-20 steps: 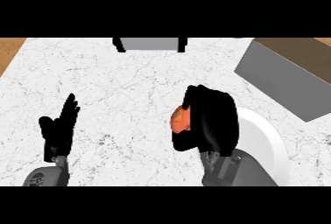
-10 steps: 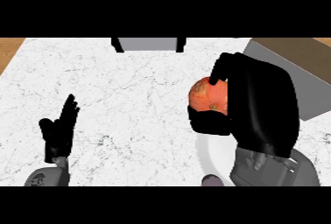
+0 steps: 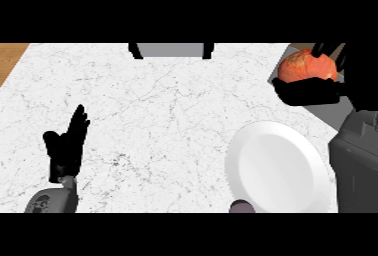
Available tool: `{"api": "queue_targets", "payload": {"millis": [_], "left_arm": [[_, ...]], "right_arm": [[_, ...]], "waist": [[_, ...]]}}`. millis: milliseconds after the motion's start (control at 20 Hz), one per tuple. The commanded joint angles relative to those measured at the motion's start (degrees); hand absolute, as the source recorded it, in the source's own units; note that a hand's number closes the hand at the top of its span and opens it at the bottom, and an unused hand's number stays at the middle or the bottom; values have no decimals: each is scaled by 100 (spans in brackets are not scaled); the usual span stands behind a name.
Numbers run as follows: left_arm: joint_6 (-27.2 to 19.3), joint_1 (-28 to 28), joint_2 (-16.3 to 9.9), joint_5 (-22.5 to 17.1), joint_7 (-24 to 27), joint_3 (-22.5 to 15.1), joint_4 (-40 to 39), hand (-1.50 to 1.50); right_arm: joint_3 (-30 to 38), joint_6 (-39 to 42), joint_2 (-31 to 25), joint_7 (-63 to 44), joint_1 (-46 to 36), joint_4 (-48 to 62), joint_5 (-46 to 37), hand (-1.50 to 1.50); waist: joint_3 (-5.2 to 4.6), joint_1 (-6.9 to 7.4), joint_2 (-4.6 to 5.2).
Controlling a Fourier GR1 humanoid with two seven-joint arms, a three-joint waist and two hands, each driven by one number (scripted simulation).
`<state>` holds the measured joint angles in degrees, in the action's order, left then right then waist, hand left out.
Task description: Pick the squash from the plate and place it in the cardboard box
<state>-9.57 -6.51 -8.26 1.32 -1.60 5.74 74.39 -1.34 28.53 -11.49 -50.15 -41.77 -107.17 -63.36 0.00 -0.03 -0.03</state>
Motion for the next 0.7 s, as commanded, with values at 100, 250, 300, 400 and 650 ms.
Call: {"api": "queue_targets", "payload": {"millis": [100,250,300,400,650], "left_arm": [[23,369,138,19,219,-89,173,0],[266,229,-84,-85,340,67,-103,0],[8,-22,51,39,-234,-98,281,0],[75,-147,-95,-30,-173,105,-39,0],[78,131,2,16,-96,-38,344,0]], "right_arm": [[749,-577,-393,696,342,507,271,150],[1258,-1098,-644,1215,-248,1619,497,150],[1427,-1295,-842,1647,48,1941,603,150],[1325,-1596,-947,1911,101,2372,415,150],[1326,-2610,-1047,2571,-189,4066,103,150]], "waist": [[1,27,2],[0,56,20],[5,57,24],[1,42,25],[2,125,38]]}}
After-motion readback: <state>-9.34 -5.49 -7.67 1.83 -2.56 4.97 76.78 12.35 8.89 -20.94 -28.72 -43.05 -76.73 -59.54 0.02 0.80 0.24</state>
